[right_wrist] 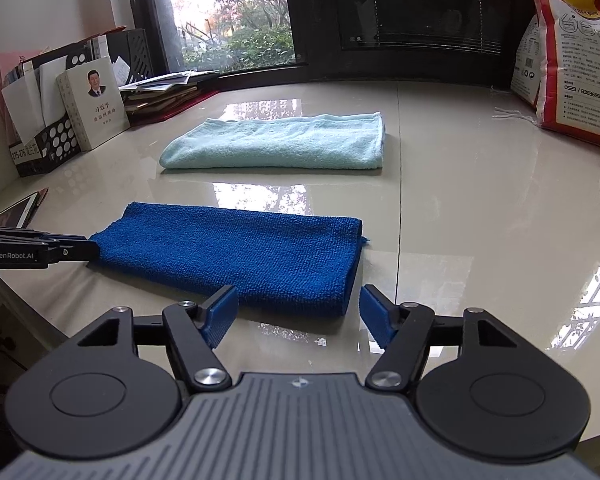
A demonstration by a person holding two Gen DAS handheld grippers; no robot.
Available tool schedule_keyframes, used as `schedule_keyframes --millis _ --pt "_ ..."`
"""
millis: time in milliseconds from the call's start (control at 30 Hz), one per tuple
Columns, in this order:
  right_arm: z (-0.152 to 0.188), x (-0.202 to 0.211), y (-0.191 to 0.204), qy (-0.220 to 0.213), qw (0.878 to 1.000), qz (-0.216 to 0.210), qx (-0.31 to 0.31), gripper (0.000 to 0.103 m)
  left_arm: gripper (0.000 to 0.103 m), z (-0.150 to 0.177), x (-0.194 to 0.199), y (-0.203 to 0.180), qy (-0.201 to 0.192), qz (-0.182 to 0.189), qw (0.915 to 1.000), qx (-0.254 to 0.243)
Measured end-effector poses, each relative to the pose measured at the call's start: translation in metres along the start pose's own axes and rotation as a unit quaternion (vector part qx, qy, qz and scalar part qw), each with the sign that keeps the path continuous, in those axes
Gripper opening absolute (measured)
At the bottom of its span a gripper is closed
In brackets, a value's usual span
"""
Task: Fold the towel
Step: 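Close the left gripper on one corner of the dark-blue towel while the right gripper grasps another corner, then lift the dark-blue towel with both grippers, letting it hang unfolded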
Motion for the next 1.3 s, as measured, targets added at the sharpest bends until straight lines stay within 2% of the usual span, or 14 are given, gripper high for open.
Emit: schedule_keyframes --millis 100,133,233,400,733,967,1167,1300 --pt "0.002 -0.001 -0.005 0.007 1.000 -0.003 -0.008 0.050 0.011 0.001 0.000 -0.001 -0.003 -0.001 0.9999 -0.013" --pt "0.003 -0.002 -0.007 0.010 1.000 -0.004 -0.014 0.038 0.009 0.001 0.000 -0.001 -0.004 0.001 0.9999 -0.014" --pt "0.003 -0.004 -0.011 0.009 1.000 -0.003 -0.018 0.018 0.004 0.000 0.002 -0.003 -0.011 0.006 0.9998 -0.015" --pt "-0.002 0.003 -0.014 0.001 0.999 -0.022 -0.032 0.003 0.003 -0.007 0.011 -0.005 -0.030 0.021 0.9993 -0.006" --pt "-0.023 0.043 -0.005 -0.029 0.997 -0.062 -0.047 0.001 0.003 -0.031 0.047 -0.014 -0.077 0.045 0.9960 0.005" --pt "-0.025 0.060 0.000 -0.033 0.997 -0.062 -0.034 0.001 0.003 -0.053 0.074 -0.026 -0.114 0.059 0.9918 0.002" --pt "-0.024 0.063 -0.003 -0.036 0.997 -0.056 -0.036 0.002 0.003 -0.086 0.097 -0.038 -0.158 0.079 0.9843 -0.007" --pt "-0.025 0.065 -0.004 -0.040 0.997 -0.055 -0.037 0.002 0.003 -0.119 0.118 -0.048 -0.198 0.090 0.9757 -0.027"
Point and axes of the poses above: each gripper's, at about its wrist camera, not at the fingertips, and x roughly against the way its jaws point, y to its left, z to its underside, the point moved 8 cm from there along -x, roughly the way its jaws point, and after that the axes turned 13 degrees about -x, right-handed, at the moved point
